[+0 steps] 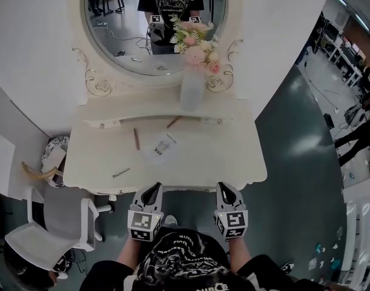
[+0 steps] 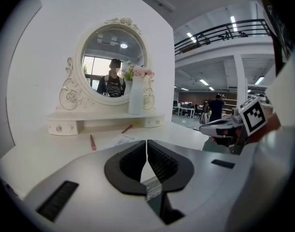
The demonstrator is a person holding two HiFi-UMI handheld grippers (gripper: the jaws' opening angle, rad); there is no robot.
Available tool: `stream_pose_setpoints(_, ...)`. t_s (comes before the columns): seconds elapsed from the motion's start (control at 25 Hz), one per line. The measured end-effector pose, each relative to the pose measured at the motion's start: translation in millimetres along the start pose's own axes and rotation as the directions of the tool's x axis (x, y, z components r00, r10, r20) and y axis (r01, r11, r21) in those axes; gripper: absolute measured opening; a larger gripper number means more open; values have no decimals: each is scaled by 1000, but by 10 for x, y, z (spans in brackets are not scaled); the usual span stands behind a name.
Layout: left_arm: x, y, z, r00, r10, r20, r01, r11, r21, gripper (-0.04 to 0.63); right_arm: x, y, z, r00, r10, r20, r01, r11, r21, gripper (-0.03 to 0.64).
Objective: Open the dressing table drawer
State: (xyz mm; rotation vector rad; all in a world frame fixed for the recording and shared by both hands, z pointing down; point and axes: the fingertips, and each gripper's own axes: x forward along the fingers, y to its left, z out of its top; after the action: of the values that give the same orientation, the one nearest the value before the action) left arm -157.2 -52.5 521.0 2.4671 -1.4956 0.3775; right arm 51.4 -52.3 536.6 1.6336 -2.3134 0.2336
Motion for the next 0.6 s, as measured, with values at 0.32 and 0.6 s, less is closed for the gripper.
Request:
stream_pose_setpoints(0.32, 49, 216, -24, 999, -36, -19, 36, 999, 10, 21, 152, 233, -105, 999, 16, -33, -13, 994, 104, 12)
stream_pose_setpoints(0.6, 66, 280, -66, 998, -49, -40, 49, 999, -1, 21, 187, 276, -140, 999, 7, -51, -1, 992, 126, 12)
